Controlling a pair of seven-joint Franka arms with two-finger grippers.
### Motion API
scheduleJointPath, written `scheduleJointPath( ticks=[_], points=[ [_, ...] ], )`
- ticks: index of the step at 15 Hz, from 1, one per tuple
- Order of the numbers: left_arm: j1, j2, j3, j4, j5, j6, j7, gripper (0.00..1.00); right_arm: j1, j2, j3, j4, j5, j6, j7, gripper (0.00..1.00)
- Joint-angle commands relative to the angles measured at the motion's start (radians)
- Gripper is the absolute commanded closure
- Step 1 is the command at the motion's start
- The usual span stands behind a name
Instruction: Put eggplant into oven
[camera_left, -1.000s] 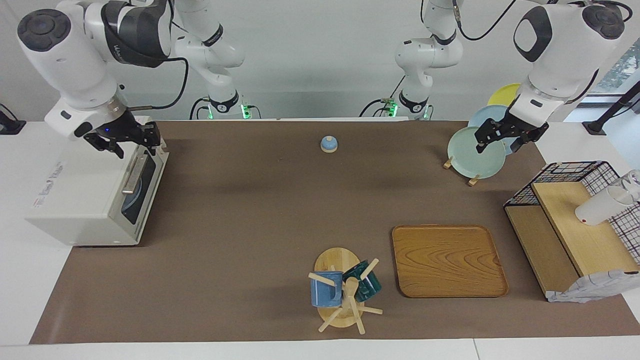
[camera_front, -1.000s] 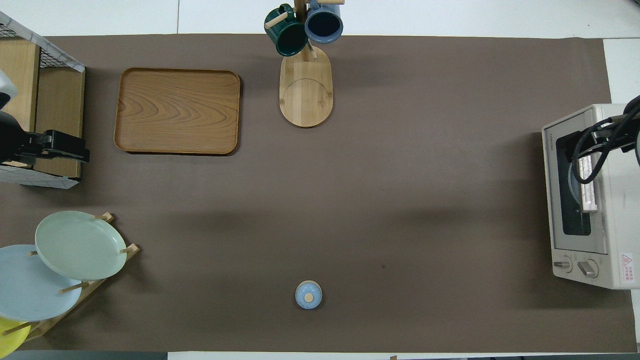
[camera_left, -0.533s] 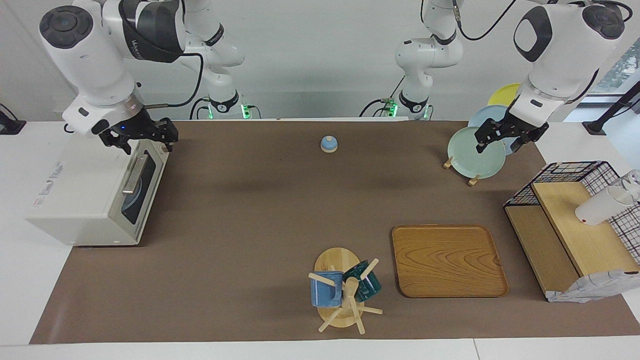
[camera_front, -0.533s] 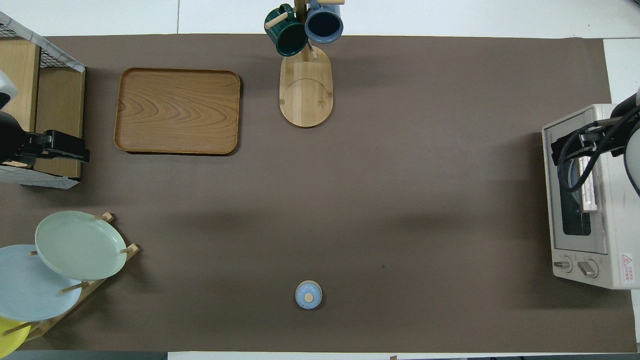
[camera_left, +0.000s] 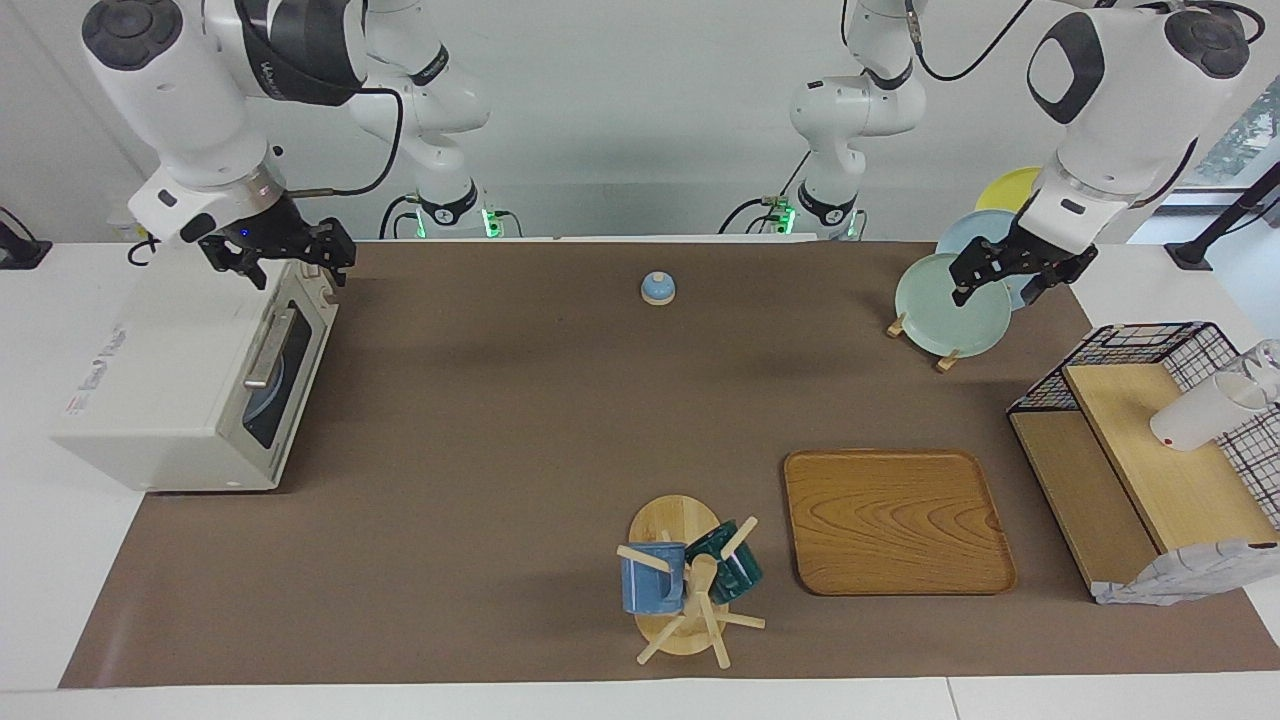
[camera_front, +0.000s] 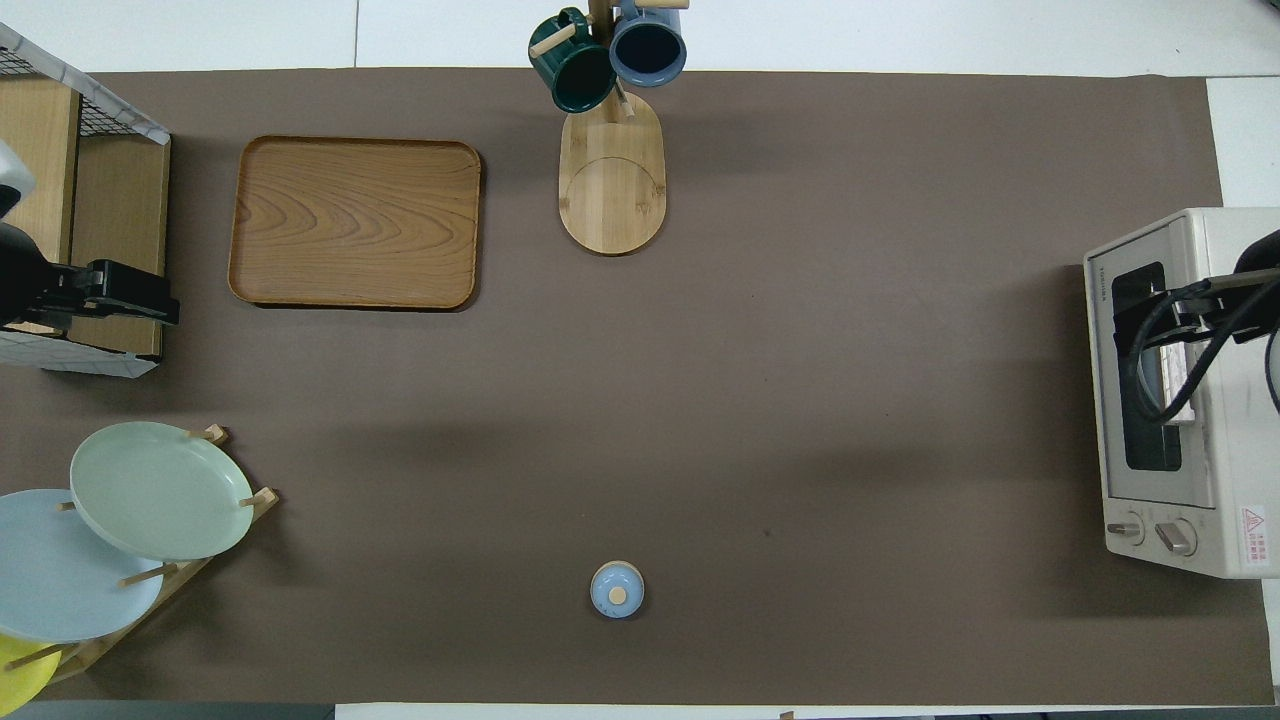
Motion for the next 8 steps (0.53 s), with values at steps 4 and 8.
scheduleJointPath(
  ticks=[4, 8],
  points=[
    [0.005, -0.014, -0.002, -0.01, 0.017, 0.008, 0.009, 0.0, -0.01, -0.016, -0.005, 0.028, 0.069, -0.001, 0.043, 0.0],
    [0.005, -0.014, -0.002, -0.01, 0.017, 0.008, 0.009, 0.0, -0.054, -0.012, -0.004, 0.039, 0.07, -0.001, 0.043, 0.0]
  ],
)
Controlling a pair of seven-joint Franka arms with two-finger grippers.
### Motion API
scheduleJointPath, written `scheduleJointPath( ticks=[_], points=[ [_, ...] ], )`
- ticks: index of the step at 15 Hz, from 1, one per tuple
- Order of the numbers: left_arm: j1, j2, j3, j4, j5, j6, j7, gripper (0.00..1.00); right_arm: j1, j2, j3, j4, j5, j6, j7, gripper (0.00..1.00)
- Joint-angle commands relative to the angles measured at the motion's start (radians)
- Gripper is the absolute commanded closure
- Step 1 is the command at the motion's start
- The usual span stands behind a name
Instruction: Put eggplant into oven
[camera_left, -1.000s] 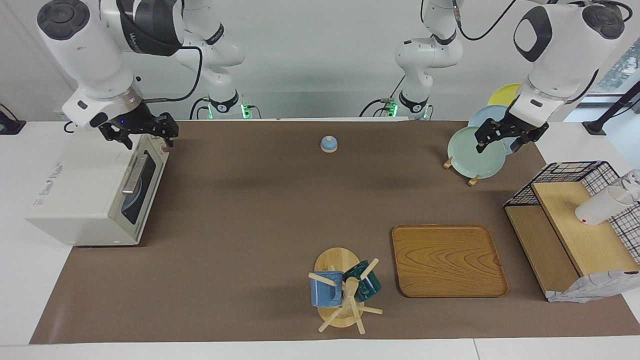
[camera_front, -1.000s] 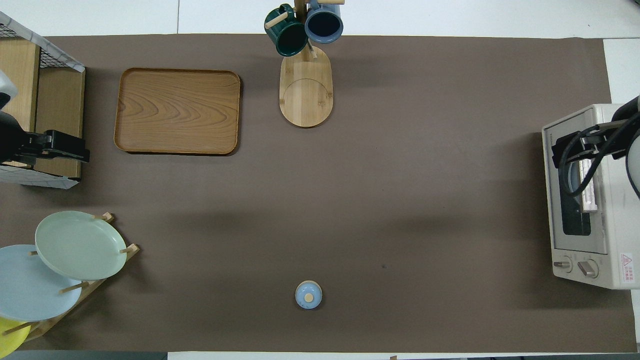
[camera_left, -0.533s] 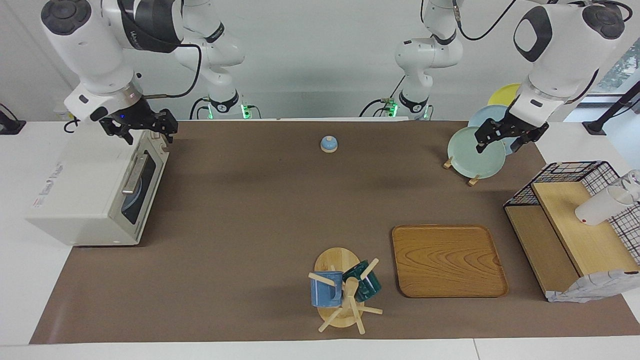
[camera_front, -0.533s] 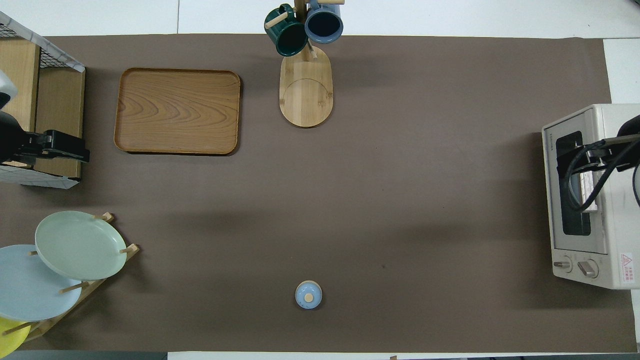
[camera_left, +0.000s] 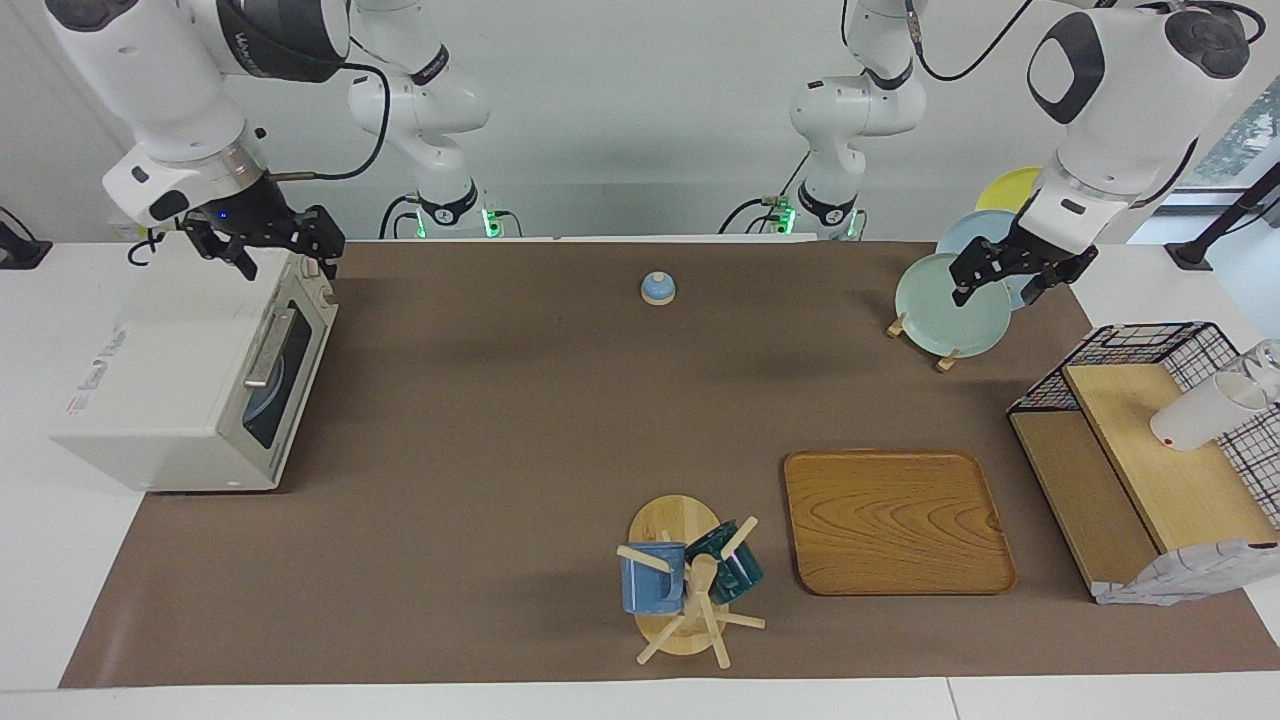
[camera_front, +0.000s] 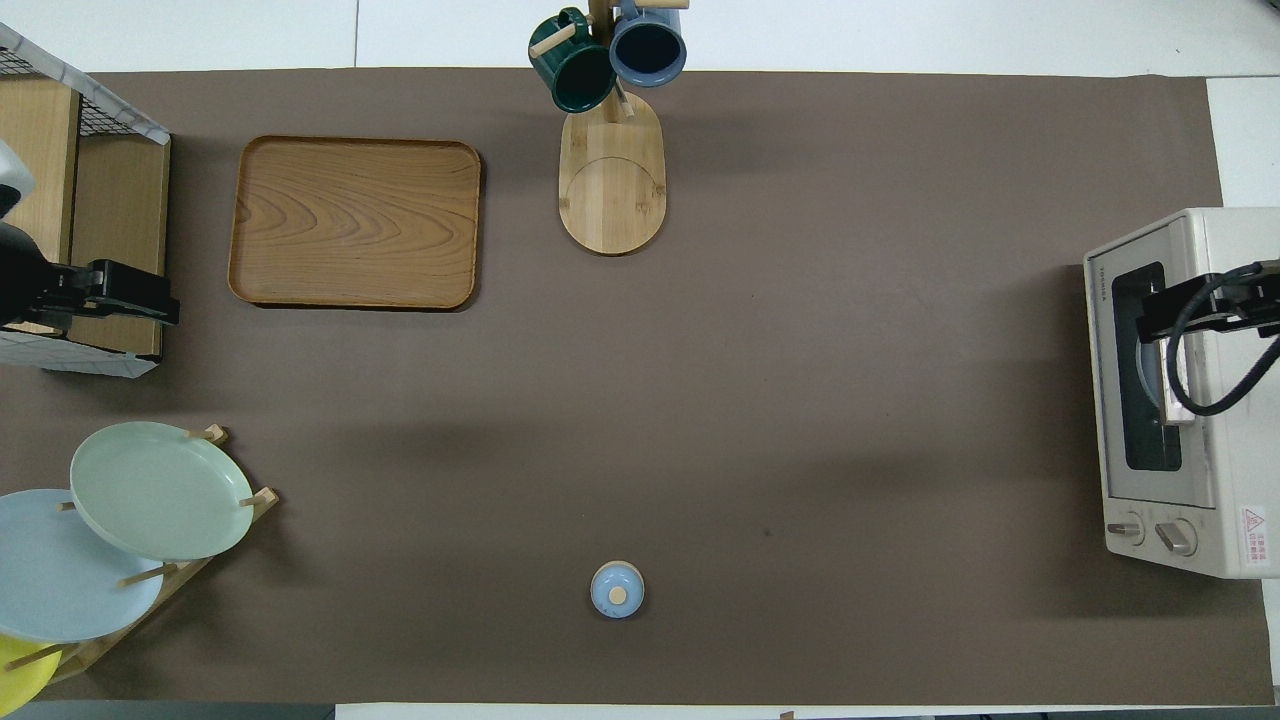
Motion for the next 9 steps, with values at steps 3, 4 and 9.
scheduleJointPath(
  ticks=[3, 4, 9],
  points=[
    [0.005, -0.014, -0.002, -0.01, 0.017, 0.008, 0.009, 0.0, -0.016, 0.0, 0.009, 0.008, 0.03, -0.006, 0.003, 0.0],
    [0.005, -0.014, -0.002, -0.01, 0.017, 0.008, 0.009, 0.0, -0.016, 0.0, 0.01, 0.008, 0.032, -0.006, 0.003, 0.0],
    [0.005, -0.014, -0.002, -0.01, 0.017, 0.008, 0.009, 0.0, -0.013, 0.002, 0.013, 0.011, 0.033, -0.009, 0.001, 0.0]
  ],
)
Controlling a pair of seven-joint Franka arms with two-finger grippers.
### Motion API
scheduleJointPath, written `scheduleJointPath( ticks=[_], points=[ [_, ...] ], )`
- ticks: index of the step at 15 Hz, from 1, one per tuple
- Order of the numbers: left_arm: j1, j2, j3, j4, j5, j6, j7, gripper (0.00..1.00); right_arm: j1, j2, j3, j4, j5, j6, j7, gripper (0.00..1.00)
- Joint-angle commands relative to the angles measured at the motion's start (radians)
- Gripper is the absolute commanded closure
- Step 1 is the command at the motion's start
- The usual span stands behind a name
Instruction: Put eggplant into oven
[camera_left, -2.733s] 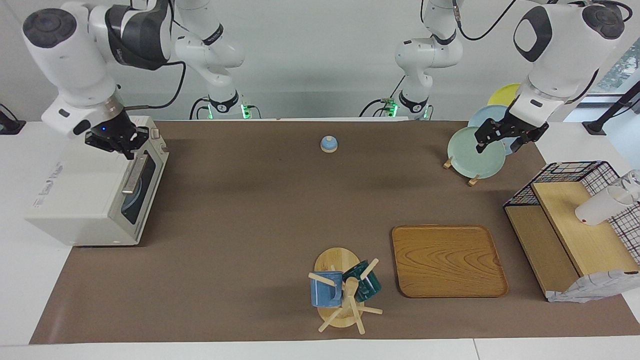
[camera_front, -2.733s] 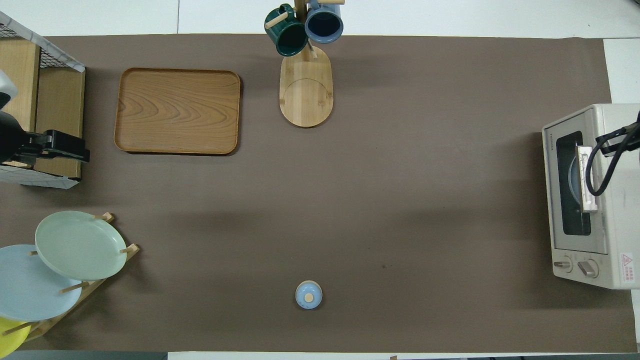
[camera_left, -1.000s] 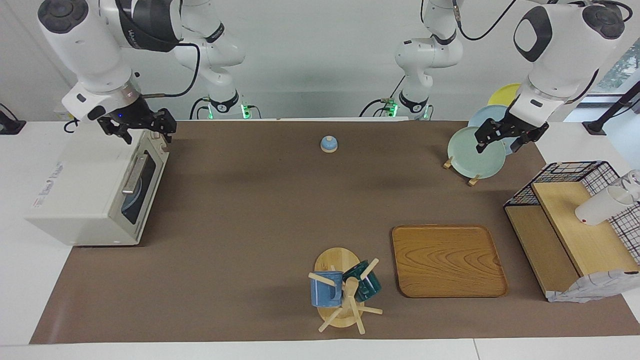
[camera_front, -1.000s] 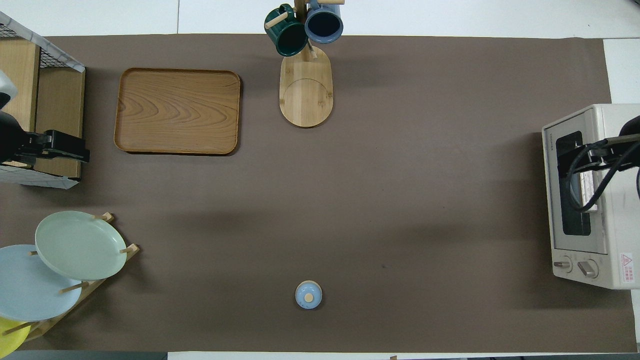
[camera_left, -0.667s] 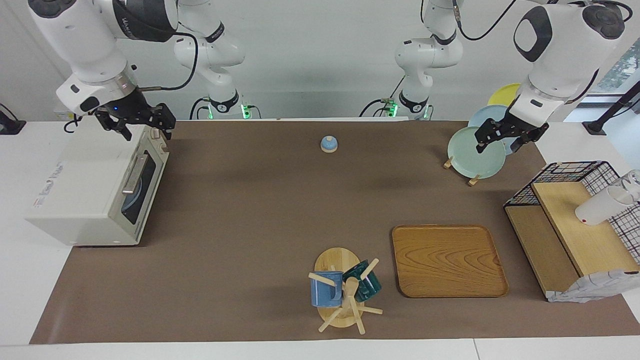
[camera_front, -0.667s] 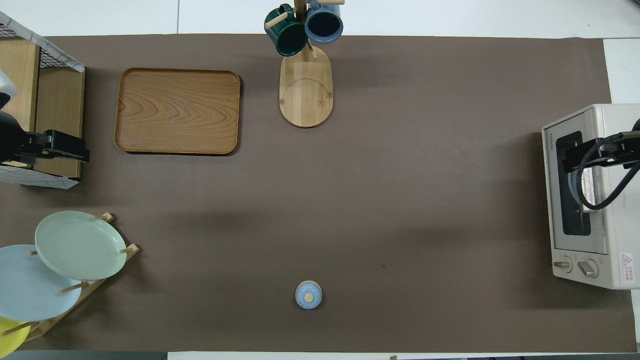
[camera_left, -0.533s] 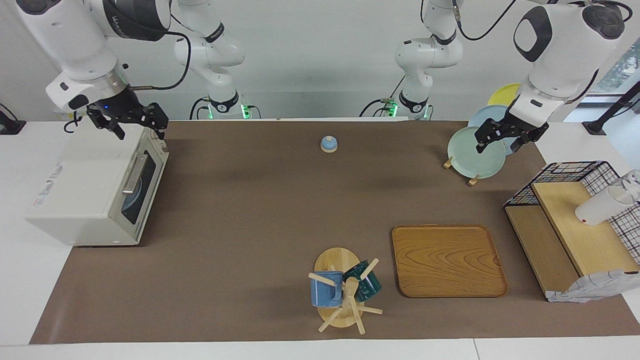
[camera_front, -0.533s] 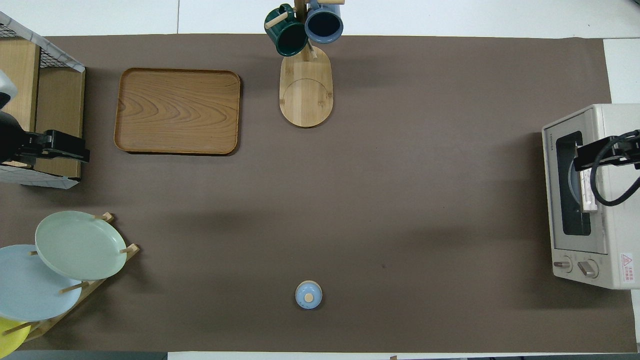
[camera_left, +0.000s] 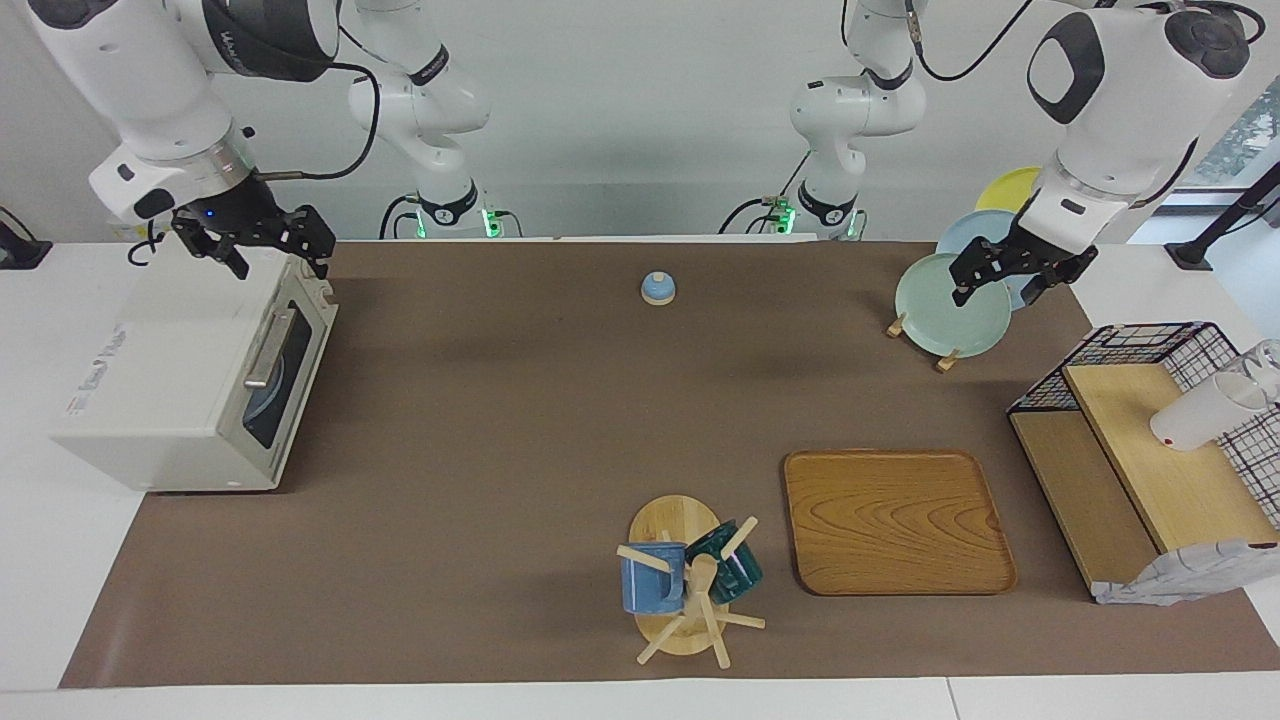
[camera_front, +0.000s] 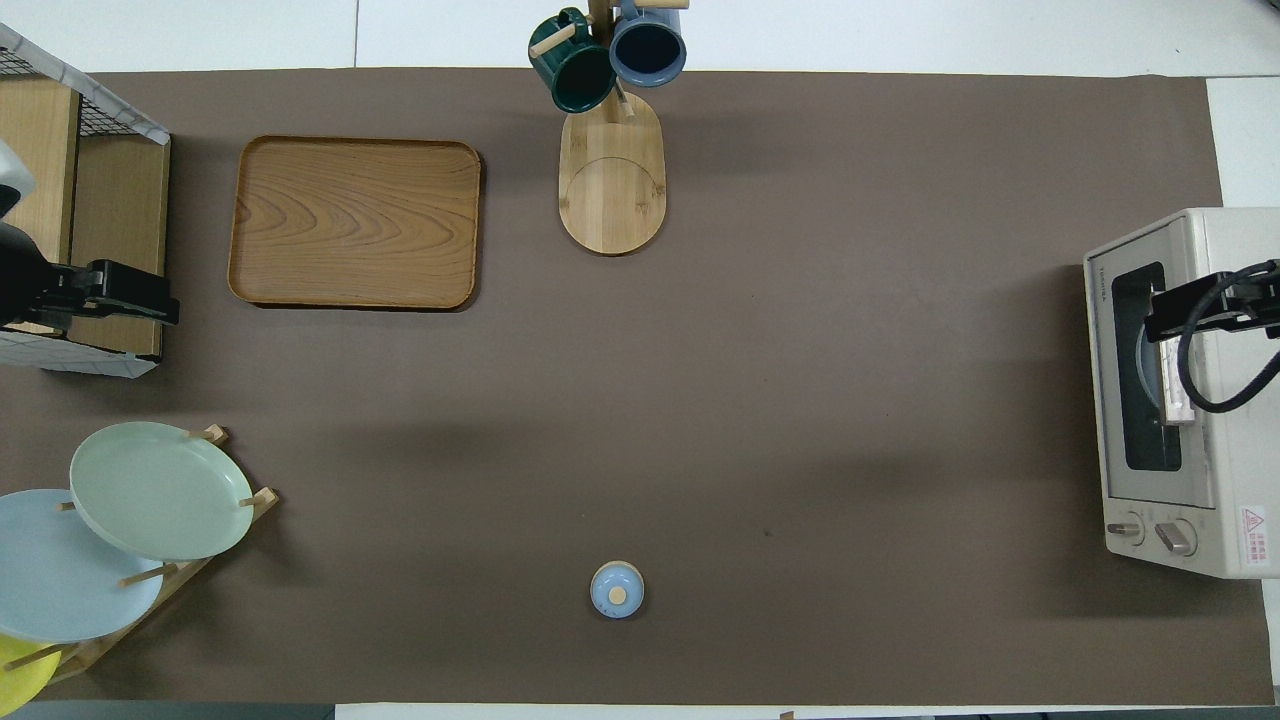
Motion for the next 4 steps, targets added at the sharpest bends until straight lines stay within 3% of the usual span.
scheduleJointPath(
  ticks=[1, 4],
  points=[
    [0.005, -0.014, -0.002, -0.01, 0.017, 0.008, 0.009, 0.0, -0.008, 0.002, 0.006, 0.01, 0.03, -0.007, 0.001, 0.0],
    [0.005, -0.014, -0.002, -0.01, 0.017, 0.008, 0.009, 0.0, -0.01, 0.002, 0.006, 0.01, 0.029, -0.004, 0.0, 0.0]
  ],
)
